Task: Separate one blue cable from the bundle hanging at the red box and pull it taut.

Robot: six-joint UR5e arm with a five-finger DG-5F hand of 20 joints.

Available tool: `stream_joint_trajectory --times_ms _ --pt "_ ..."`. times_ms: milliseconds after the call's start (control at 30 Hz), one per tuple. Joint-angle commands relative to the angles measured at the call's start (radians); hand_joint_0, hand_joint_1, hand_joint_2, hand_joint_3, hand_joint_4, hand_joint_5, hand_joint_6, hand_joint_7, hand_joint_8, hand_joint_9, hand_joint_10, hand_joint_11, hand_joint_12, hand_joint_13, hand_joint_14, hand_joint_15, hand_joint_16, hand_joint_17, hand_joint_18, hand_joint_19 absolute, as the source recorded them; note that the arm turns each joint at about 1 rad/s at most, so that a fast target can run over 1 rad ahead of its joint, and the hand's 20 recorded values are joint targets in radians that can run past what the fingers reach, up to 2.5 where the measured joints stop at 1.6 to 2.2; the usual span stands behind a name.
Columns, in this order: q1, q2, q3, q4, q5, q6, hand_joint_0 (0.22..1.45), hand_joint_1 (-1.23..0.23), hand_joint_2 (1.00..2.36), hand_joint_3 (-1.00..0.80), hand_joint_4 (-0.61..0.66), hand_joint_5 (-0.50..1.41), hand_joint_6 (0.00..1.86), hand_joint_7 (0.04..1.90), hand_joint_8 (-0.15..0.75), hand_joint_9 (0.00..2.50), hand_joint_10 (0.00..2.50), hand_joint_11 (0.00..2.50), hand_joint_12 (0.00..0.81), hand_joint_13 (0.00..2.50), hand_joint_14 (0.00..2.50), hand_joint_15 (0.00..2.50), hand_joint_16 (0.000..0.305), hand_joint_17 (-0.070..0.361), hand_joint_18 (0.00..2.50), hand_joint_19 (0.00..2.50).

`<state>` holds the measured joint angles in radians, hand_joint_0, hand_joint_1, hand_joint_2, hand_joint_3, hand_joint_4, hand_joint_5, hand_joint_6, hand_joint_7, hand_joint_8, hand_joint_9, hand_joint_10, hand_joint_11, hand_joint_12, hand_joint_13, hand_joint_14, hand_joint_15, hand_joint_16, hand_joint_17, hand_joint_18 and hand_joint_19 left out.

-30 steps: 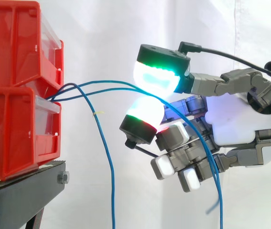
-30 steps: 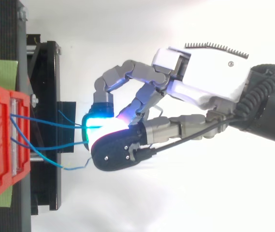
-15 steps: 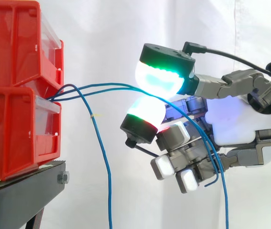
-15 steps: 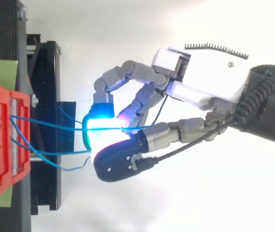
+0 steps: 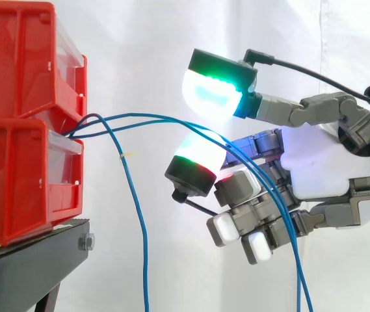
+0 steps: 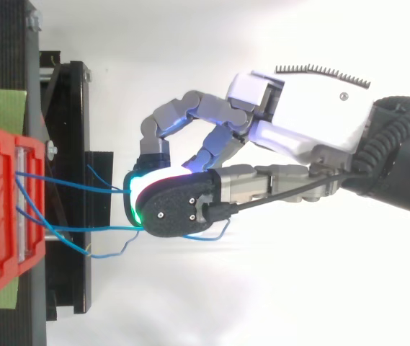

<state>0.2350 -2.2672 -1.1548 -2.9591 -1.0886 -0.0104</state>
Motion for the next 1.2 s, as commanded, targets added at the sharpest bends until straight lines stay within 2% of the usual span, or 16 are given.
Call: stream_joint_trajectory --times_ms 0,133,267,400,433,600,667,700,733,767,800,900,1000,1167 --pt "0.0 0.0 0.0 0.0 0.001 0.0 0.61 -0.6 1.0 -0.45 0.08 -0.14 0.91 1.12 0.335 1.19 0.02 1.04 0.349 1.02 0.02 0.72 0.048 0.109 0.89 0.8" --pt "0.001 0.0 0.0 0.0 -0.001 0.0 0.62 -0.74 1.01 -0.39 0.1 -0.16 0.93 1.08 0.332 1.15 0.02 1.07 0.348 1.0 0.02 0.73 0.049 0.111 0.88 0.79" --pt "0.0 0.0 0.0 0.0 0.003 0.0 0.62 -0.81 1.0 -0.5 0.1 -0.17 0.93 1.04 0.324 1.1 0.02 1.07 0.346 0.99 0.03 0.73 0.049 0.111 0.88 0.78" --pt "-0.003 0.0 0.0 -0.002 0.001 0.0 0.65 -0.93 1.0 -0.5 0.09 -0.17 0.94 1.02 0.323 1.1 0.02 1.08 0.34 0.98 0.03 0.71 0.049 0.11 0.88 0.74" --pt "-0.003 0.0 0.0 -0.002 0.001 0.0 0.63 -0.99 1.0 -0.5 0.08 -0.17 0.94 1.02 0.307 1.08 0.02 1.08 0.333 0.97 0.03 0.71 0.049 0.109 0.88 0.72" --pt "-0.006 0.0 0.0 -0.002 -0.001 0.001 0.55 -1.03 1.0 -0.5 0.07 -0.17 0.94 0.99 0.314 1.08 0.02 1.08 0.336 0.97 0.03 0.71 0.05 0.113 0.88 0.73" --pt "-0.006 0.0 0.0 -0.002 -0.001 0.001 0.48 -1.0 1.0 -0.5 0.09 -0.16 0.94 0.97 0.338 1.11 0.01 1.07 0.356 0.98 0.02 0.71 0.054 0.122 0.89 0.72" --pt "-0.006 0.0 0.0 -0.002 -0.001 0.001 0.42 -0.83 1.0 -0.5 0.11 -0.15 0.92 0.95 0.364 1.15 0.01 1.07 0.378 1.0 0.02 0.7 0.059 0.133 0.93 0.73" --pt "-0.006 0.0 0.0 -0.002 -0.001 0.001 0.42 -0.75 1.0 -0.5 0.11 -0.15 0.91 0.92 0.373 1.17 0.01 1.06 0.386 1.01 0.02 0.71 0.06 0.136 0.94 0.74" --pt "-0.006 0.0 0.0 -0.002 -0.001 0.001 0.43 -0.69 1.0 -0.5 0.12 -0.15 0.9 0.91 0.37 1.18 0.01 1.03 0.384 1.02 0.02 0.71 0.059 0.132 0.93 0.76" --pt "-0.008 0.0 0.0 -0.002 -0.001 0.001 0.46 -0.56 1.0 -0.5 0.11 -0.14 0.87 0.91 0.364 1.2 0.02 1.01 0.382 1.04 0.02 0.71 0.058 0.13 0.93 0.77" --pt "-0.009 0.0 0.0 -0.002 -0.001 0.001 0.52 -0.38 1.0 -0.5 0.11 -0.13 0.83 0.95 0.347 1.22 0.02 1.0 0.362 1.03 0.02 0.73 0.053 0.119 0.9 0.8" --pt "-0.013 0.0 0.0 -0.002 -0.002 0.001 0.56 -0.33 1.0 -0.5 0.09 -0.12 0.81 0.99 0.338 1.23 0.02 1.01 0.355 1.03 0.02 0.74 0.05 0.113 0.88 0.83" --pt "-0.019 -0.002 0.0 -0.002 -0.002 0.001 0.58 -0.41 1.0 -0.5 0.1 -0.12 0.8 1.03 0.34 1.23 0.02 1.0 0.352 1.03 0.03 0.73 0.05 0.113 0.88 0.82"
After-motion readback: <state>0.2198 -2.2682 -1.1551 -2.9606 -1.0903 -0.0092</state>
